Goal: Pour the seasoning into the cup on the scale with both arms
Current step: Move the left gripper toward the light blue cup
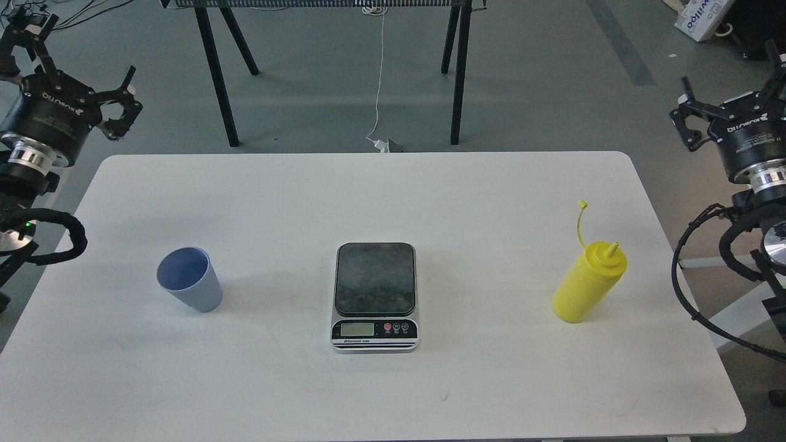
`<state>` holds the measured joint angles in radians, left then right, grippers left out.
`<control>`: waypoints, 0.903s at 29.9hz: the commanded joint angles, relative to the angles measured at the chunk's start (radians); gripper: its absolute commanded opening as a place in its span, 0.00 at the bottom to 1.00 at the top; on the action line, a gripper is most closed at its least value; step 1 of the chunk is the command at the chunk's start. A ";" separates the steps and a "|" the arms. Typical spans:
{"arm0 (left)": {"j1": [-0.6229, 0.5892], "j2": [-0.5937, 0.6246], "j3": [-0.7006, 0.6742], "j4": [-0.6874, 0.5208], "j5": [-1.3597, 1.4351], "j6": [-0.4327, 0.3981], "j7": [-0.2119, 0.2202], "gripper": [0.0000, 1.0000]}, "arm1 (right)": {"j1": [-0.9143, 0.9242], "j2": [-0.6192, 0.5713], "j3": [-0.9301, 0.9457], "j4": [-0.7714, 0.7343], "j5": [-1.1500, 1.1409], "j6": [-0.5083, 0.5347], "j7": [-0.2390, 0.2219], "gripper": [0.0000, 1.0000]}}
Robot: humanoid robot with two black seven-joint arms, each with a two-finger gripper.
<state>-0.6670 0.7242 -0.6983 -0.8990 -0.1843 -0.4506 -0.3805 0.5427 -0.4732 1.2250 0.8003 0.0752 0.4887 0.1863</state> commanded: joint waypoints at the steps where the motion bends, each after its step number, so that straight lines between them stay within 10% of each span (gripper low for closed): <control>1: 0.001 -0.002 0.000 -0.001 0.000 0.001 -0.005 1.00 | -0.001 -0.001 -0.004 -0.001 0.000 0.000 0.001 1.00; 16: 0.099 0.179 0.005 -0.093 0.061 -0.038 0.028 0.99 | -0.046 -0.047 0.010 0.036 0.005 0.000 0.002 1.00; 27: 0.107 0.316 -0.009 -0.211 0.730 -0.038 -0.086 0.89 | -0.144 -0.055 0.053 0.138 0.005 0.000 0.007 1.00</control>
<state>-0.5601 1.0124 -0.7055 -1.0687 0.3970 -0.4891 -0.4582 0.4203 -0.5277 1.2688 0.9216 0.0798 0.4887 0.1925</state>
